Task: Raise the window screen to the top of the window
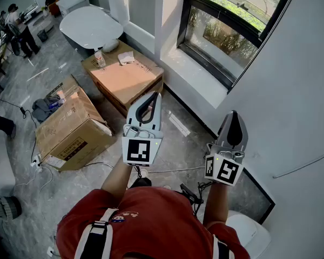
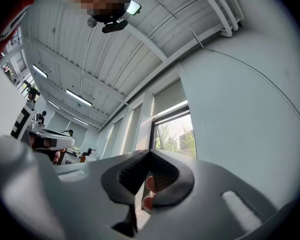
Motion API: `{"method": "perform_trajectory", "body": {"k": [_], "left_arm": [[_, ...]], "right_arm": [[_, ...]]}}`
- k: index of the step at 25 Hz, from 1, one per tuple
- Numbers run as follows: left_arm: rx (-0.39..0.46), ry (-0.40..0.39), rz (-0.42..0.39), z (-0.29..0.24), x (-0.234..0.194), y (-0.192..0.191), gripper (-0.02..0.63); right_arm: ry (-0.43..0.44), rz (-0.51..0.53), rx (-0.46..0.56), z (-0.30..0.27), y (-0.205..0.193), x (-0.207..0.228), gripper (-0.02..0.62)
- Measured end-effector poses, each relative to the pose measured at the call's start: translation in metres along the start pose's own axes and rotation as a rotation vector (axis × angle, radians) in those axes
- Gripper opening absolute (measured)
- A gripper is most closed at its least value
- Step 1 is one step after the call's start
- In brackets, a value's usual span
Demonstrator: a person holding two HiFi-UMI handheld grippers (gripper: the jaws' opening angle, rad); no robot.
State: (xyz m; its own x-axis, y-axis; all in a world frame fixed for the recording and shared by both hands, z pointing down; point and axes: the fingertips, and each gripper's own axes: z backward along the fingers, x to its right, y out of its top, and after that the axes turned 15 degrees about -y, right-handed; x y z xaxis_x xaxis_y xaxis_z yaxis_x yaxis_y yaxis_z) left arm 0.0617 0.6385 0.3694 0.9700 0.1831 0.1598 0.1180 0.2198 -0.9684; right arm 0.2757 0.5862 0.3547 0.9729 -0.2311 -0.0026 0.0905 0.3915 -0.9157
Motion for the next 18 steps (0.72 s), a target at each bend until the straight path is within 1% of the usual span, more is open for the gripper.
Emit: {"method": "perform_trajectory", "body": {"k": [12,14,18], "left_arm": [[0.001,0.0,0.023,0.001,-0.033,-0.01,0.005],[-0.005,-0.003,0.03,0.002,-0.04,-0.014,0.005],[-0.008,-0.01,0.032,0.006,-0.059,-0.02,0.005]], "right_arm": [[0.009,0.016,-0.015,-0.012,-0.01,-0.032,0.009],[0.013,0.004,-0.018,-0.014,-0.013,-0.04,0.009],[0.048,-0.037,-0.026,-0.018,-0.019,-0.066,0.009]]}}
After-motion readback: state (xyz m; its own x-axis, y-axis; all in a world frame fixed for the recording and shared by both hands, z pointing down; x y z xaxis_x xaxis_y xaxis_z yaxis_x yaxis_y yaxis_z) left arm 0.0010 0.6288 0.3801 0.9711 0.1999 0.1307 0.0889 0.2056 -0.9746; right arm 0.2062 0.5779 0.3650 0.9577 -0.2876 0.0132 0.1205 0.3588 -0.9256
